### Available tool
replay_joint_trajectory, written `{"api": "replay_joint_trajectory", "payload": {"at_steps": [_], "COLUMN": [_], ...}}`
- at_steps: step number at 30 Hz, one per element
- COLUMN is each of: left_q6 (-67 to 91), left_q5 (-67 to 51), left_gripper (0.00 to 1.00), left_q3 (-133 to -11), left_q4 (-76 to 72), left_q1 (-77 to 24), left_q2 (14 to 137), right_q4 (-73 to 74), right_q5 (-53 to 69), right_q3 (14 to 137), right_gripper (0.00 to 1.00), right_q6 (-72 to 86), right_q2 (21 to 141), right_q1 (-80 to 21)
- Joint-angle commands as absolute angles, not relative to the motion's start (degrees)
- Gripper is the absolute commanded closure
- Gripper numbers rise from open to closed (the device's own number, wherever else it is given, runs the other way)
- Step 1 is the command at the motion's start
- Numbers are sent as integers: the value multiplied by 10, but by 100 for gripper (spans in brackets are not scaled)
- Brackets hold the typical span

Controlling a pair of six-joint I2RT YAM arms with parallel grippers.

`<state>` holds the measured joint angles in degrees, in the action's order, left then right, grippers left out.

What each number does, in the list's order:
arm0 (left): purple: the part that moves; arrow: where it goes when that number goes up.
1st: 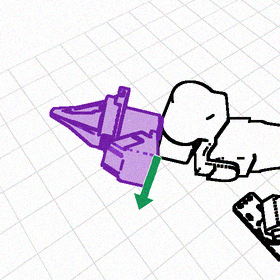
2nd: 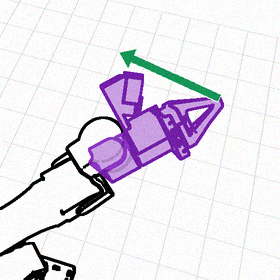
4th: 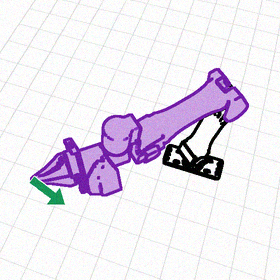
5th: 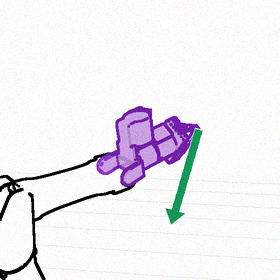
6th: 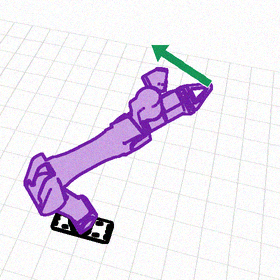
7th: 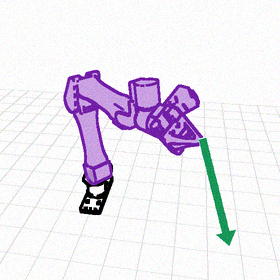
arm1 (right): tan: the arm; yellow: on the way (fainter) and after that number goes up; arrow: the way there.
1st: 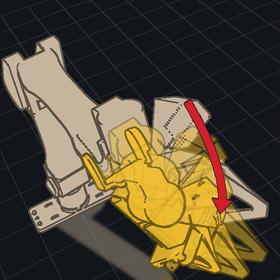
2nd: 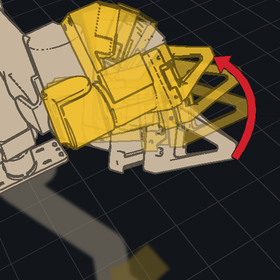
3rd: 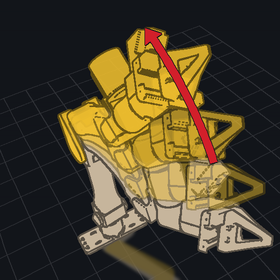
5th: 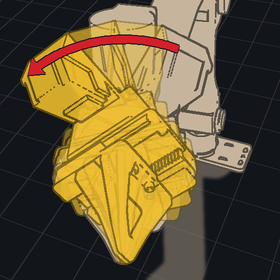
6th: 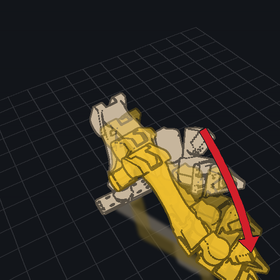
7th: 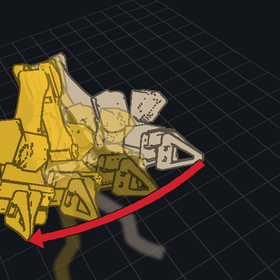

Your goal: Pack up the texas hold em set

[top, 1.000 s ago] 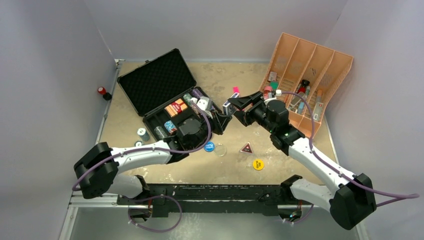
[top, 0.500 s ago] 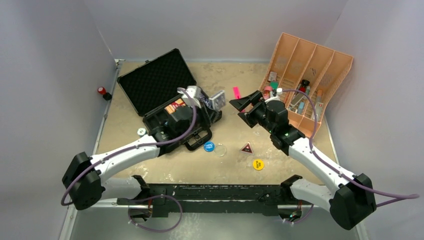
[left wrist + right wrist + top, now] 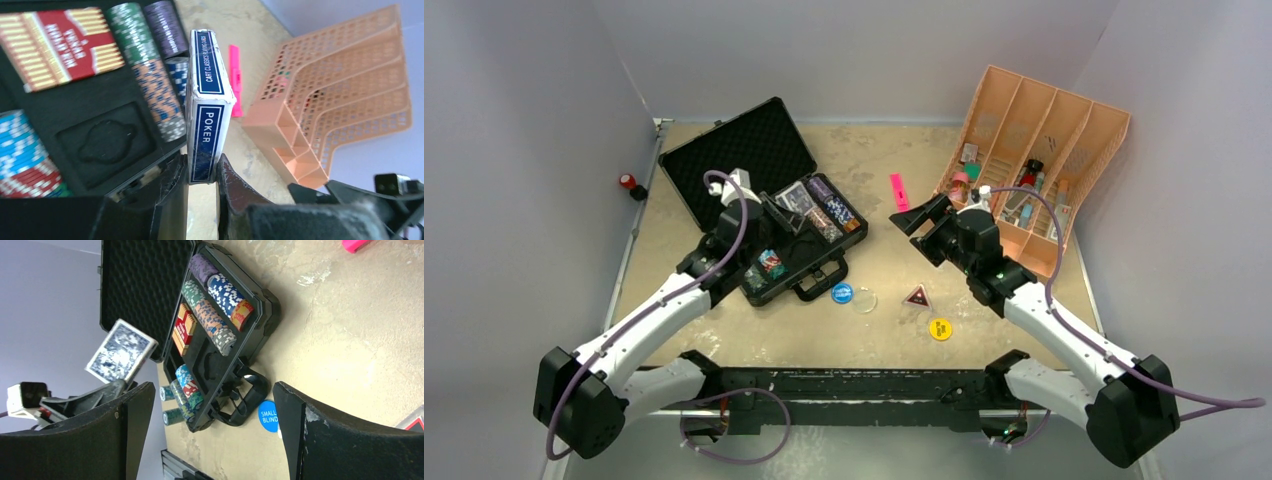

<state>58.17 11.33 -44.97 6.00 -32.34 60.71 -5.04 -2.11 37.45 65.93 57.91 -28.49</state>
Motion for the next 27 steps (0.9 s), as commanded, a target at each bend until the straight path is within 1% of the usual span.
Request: {"api": "replay_joint_trajectory", "payload": {"at_steps": [1,4,8,14,24,25,26,27], "left_q6": [651,667,686,712,736,733,730,725], "left_q5": [123,122,87,18,-34,-34,-34,-34], "left_gripper": [100,100,100,100,100,99,93,84], "left_q3": [-440,-441,-421,-394,-375,-375,-375,-375], "left_q4": [92,117,109,67,7,8,10,14], "left_q1": [-313,-312,-300,-285,-274,-272,-269,-266], "left_q2": [589,606,620,646,690,693,695,696], "right_q4": [-55,-58,-61,-67,-73,-73,-73,-74], "right_q5": [-37,-36,-30,-28,-22,-22,-22,-23], "right_q3": [374,372,371,367,367,367,367,367], "right_gripper": [11,11,11,12,13,13,13,13], "right_q6": [647,648,648,657,661,661,661,661], "right_q2": [570,573,576,579,586,586,586,586], "right_q1": [-284,-283,-284,-283,-283,-283,-284,-283]}}
